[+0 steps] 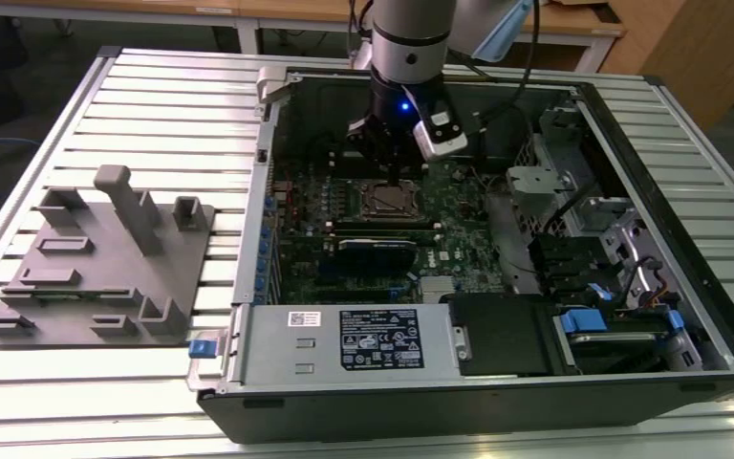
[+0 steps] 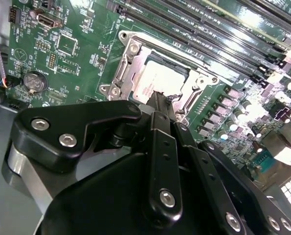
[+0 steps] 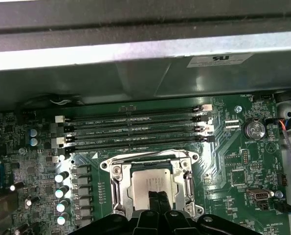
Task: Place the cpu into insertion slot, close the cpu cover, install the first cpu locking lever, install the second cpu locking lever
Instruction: 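Install the first cpu locking lever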
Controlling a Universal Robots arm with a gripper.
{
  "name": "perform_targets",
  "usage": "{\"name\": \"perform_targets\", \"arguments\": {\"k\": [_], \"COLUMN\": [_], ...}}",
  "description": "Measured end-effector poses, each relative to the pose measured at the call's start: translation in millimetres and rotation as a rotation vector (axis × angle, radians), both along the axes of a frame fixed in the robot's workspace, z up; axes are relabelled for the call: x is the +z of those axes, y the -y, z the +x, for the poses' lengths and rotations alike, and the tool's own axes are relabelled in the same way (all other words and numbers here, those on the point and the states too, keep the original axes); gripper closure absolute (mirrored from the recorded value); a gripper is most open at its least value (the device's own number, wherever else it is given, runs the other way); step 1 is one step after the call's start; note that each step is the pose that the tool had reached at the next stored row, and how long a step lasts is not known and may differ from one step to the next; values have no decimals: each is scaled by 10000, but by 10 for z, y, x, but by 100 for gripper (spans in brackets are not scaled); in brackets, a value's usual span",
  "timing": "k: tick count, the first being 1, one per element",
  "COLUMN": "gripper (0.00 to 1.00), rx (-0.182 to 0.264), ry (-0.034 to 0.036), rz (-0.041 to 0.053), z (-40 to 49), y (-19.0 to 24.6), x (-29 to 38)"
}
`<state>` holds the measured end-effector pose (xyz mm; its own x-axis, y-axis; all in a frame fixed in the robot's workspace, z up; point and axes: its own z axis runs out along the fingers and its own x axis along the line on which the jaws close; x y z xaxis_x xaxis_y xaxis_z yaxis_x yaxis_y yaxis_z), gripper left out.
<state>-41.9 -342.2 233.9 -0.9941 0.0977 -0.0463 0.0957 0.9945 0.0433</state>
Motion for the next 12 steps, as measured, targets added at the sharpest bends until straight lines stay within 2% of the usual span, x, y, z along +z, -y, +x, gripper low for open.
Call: {"name": "perform_targets", "arguments": {"k": [12], "gripper": [90], "rx": [-3], "ry": [0], "rz": [-1], "z": [11], "y": [0], "x": [27]}}
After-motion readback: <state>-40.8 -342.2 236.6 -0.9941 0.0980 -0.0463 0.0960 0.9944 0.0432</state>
